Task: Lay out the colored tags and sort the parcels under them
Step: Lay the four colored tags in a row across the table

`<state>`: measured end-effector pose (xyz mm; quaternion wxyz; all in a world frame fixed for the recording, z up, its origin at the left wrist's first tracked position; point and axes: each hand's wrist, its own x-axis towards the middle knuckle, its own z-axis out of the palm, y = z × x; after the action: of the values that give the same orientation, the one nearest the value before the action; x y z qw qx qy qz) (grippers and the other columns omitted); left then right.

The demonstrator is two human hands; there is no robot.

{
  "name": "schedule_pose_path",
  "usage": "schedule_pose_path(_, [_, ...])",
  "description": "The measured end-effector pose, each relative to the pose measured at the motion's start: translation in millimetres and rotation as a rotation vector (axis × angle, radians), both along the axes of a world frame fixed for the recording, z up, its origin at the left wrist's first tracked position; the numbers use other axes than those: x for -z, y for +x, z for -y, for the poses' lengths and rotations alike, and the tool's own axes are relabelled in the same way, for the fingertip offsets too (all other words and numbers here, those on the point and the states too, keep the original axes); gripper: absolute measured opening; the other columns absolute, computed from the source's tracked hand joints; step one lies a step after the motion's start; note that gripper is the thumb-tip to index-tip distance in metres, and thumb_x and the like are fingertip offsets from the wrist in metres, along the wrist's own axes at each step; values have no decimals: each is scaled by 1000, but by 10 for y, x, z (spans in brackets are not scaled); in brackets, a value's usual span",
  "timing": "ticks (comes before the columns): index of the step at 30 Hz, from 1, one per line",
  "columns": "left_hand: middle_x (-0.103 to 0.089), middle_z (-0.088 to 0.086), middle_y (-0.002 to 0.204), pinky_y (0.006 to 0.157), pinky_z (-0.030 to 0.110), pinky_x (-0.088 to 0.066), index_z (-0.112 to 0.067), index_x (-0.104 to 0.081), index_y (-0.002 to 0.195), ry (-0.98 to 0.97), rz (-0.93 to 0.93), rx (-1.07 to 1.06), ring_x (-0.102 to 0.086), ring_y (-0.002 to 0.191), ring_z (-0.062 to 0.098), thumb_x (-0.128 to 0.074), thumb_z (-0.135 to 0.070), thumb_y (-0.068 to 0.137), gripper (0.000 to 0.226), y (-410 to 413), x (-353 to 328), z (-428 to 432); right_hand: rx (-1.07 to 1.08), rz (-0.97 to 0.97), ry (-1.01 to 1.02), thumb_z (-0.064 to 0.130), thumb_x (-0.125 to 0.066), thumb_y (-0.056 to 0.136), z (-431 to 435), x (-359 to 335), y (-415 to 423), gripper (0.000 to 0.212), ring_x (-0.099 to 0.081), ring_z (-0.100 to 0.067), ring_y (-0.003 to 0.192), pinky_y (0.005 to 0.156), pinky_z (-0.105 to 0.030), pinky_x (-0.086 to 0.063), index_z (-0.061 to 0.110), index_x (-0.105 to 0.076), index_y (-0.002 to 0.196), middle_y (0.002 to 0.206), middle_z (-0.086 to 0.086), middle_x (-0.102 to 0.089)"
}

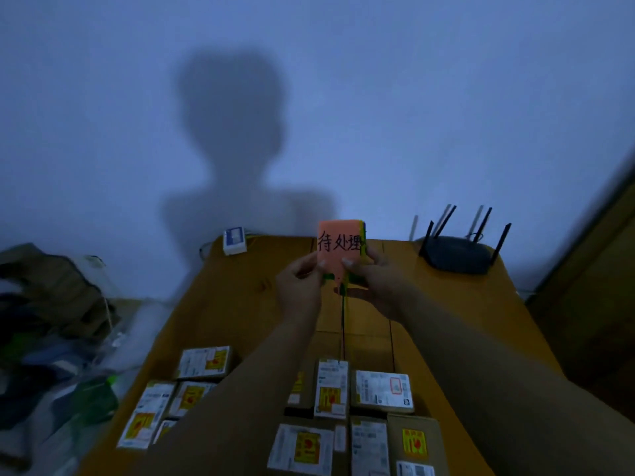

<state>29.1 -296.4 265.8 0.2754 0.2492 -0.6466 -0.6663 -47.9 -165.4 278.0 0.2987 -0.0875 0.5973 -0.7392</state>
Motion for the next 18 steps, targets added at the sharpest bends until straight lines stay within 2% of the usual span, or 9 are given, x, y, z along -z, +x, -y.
schedule_pose_path(4, [-76,15,110,83,37,-64,-2,-74,118,91,22,-73,-74,101,28,-71,-6,96,22,75,82,401,-24,21,-33,12,-71,97,416,84,88,45,-70,-36,117,90,-50,-64,17,-60,140,130,-12,-72])
schedule_pose_path(7, [-77,7,100,73,29,-63,-13,-76,110,157,17,-69,-75,94,26,-71,-9,97,15,136,139,780,12,50,-49,10,-71,97,853,175,164,44,-71,-36,114,84,-46,-65,18,-60,139,127,-12,-72])
schedule_pose_path(13, [-78,8,109,85,39,-62,-17,-75,118,158,81,9,-74,99,26,-72,-8,95,25,246,374,1834,40,85,-41,11,-74,96,1855,425,205,43,-73,-35,112,81,-45,-66,19,-62,136,126,-11,-74])
schedule_pose_path(16, [-77,9,103,73,25,-60,-13,-74,119,142,127,24,-73,95,24,-72,-6,95,25,225,516,2412,55,120,-29,16,-75,95,2361,621,204,37,-76,-33,109,85,-48,-66,22,-67,131,122,-9,-78])
schedule_pose_path(18, [-76,13,106,67,19,-59,-8,-72,121,147,158,20,-74,86,18,-72,-4,95,26,202,652,2785,80,138,-26,18,-75,96,2672,799,190,31,-77,-31,104,81,-45,-66,23,-69,126,118,-8,-79])
